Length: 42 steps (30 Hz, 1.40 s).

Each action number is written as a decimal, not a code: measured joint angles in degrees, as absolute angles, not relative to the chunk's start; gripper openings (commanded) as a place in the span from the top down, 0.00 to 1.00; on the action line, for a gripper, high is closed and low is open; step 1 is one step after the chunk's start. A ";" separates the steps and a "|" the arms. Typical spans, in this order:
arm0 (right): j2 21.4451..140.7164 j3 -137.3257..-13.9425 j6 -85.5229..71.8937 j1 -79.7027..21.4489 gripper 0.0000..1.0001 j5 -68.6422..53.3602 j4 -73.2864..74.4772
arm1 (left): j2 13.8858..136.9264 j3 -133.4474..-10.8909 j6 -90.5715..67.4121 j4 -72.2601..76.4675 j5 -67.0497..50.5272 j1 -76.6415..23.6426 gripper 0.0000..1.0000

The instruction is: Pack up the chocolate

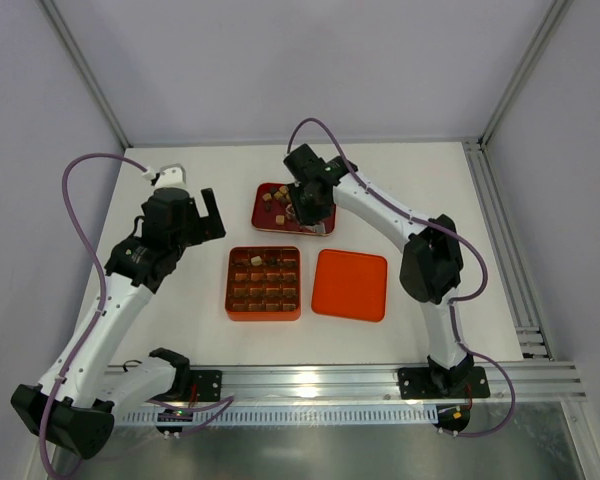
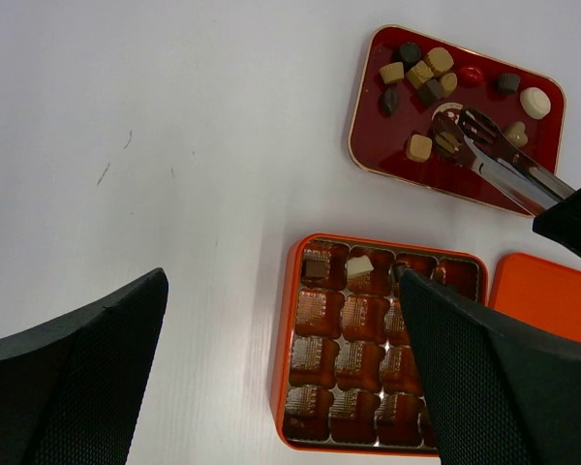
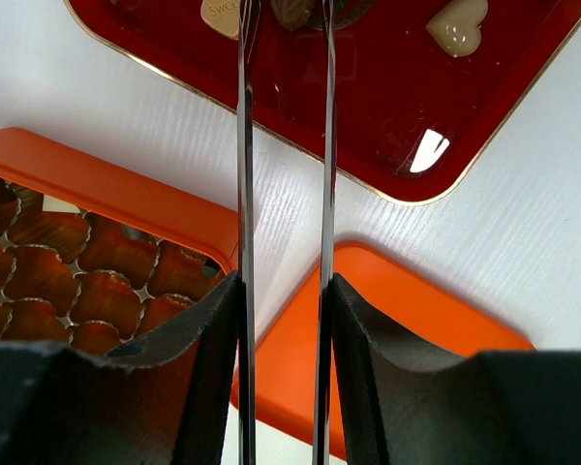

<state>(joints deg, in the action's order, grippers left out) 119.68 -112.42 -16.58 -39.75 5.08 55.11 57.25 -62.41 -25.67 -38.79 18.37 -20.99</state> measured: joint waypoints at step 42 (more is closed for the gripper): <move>108.68 -109.91 -16.14 -45.91 0.73 9.04 58.81 | 57.08 -62.06 -25.65 -38.76 17.93 -20.49 0.00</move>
